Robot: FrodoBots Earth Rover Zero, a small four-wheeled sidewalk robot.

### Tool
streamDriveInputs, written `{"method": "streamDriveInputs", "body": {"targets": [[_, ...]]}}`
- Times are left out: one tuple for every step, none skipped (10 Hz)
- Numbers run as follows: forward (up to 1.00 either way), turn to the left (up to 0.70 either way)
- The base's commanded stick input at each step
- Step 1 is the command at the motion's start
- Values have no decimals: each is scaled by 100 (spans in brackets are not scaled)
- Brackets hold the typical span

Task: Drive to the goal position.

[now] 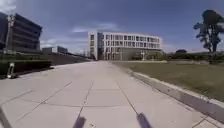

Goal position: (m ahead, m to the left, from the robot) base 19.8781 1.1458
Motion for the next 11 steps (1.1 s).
{"method": "streamDriveInputs", "body": {"targets": [[70,0],[70,0],[70,0],[70,0],[70,0],[70,0],[70,0],[70,0],[70,0],[70,0],[70,0]]}}
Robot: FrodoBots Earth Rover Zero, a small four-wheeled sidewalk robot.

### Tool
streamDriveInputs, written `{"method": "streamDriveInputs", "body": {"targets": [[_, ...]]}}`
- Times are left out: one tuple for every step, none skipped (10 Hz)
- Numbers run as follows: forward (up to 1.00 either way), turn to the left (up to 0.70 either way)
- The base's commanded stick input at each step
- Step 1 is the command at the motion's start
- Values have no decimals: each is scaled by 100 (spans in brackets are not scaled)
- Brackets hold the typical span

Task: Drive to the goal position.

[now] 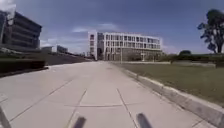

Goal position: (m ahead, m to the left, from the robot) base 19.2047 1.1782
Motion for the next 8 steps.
{"method": "streamDriveInputs", "body": {"targets": [[70,0],[70,0],[70,0],[70,0],[70,0],[70,10],[70,22],[70,1]]}}
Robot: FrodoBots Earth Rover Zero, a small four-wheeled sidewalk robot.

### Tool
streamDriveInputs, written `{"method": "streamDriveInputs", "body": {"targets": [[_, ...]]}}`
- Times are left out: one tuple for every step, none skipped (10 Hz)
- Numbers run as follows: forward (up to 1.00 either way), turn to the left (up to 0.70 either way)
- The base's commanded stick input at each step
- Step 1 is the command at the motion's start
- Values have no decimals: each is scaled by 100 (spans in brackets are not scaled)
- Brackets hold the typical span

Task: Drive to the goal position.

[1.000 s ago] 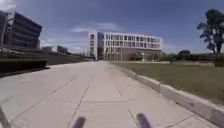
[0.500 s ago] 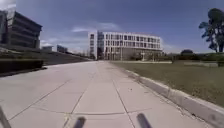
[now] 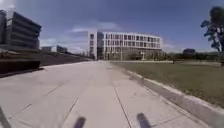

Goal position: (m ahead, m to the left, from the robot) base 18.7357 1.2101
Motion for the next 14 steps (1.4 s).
{"method": "streamDriveInputs", "body": {"targets": [[70,0],[70,0],[70,0],[70,0],[70,0],[70,7],[70,27],[70,27],[70,13],[70,0],[70,0],[70,0],[70,0],[70,0]]}}
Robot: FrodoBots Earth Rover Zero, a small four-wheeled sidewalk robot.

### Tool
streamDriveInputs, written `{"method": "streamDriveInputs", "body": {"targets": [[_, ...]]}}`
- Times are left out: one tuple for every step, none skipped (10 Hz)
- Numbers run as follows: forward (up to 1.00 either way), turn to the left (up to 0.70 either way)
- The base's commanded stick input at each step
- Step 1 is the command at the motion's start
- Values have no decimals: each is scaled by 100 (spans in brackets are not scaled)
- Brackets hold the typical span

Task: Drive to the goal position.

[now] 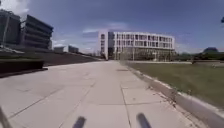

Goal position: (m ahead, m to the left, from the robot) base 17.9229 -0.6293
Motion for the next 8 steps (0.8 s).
{"method": "streamDriveInputs", "body": {"targets": [[70,0],[70,0],[70,0],[70,0],[70,0],[70,0],[70,0],[70,0]]}}
